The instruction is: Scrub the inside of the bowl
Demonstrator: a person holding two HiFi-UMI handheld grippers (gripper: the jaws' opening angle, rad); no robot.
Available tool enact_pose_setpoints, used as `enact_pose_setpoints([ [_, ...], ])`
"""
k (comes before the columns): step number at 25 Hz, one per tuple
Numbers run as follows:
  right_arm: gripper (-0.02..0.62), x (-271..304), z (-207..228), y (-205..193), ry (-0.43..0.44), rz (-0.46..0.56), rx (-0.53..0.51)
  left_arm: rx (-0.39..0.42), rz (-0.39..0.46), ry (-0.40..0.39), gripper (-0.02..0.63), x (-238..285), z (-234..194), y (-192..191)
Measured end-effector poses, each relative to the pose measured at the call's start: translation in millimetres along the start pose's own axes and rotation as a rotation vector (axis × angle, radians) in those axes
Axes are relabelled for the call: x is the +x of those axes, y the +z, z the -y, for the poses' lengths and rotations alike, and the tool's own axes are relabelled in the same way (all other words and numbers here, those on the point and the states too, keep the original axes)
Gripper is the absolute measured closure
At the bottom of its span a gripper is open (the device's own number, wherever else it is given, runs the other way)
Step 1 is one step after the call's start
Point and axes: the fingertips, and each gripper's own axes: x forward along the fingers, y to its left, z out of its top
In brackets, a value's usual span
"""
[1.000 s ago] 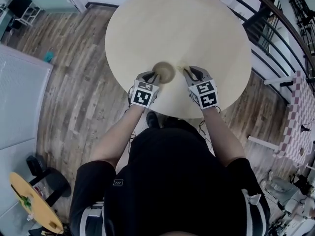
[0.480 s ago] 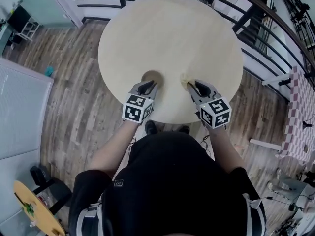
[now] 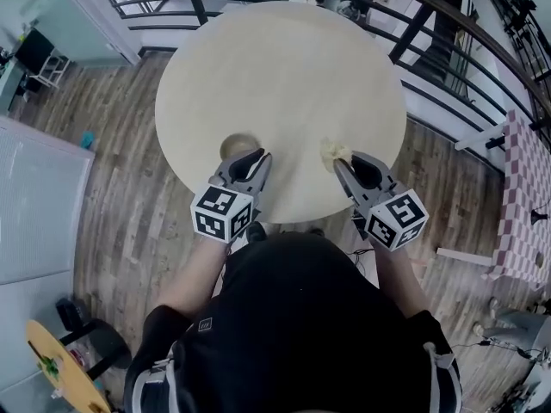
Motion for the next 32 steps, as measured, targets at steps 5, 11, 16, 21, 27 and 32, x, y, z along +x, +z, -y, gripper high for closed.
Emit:
enact_pose_setpoints([
  [5,0.523,-28,2,23,0.007,0.077,0.0,0.01,0.049,-0.021,0.543,-2,28,26],
  [11,0.523,-43,1,35,0.005,0.126,-0.008,0.04,0.086,-0.028,0.545,-9,43,47],
  [16,0.523,-47,-1,43,0.01,0.146,-0.022,0.067,0.101,-0.03,0.545,-11,49,58],
  [21,0.523,-45,-6,54,0.011,0.165,-0.034,0.082,0.113,-0.034,0.546,-15,49,66],
  [27,0.523,-39,-14,56,0.023,0.169,-0.035,0.085,0.124,-0.029,0.546,-21,44,67],
  [32,0.523,-35,-15,57,0.03,0.172,-0.043,0.092,0.131,-0.03,0.546,-21,43,68],
])
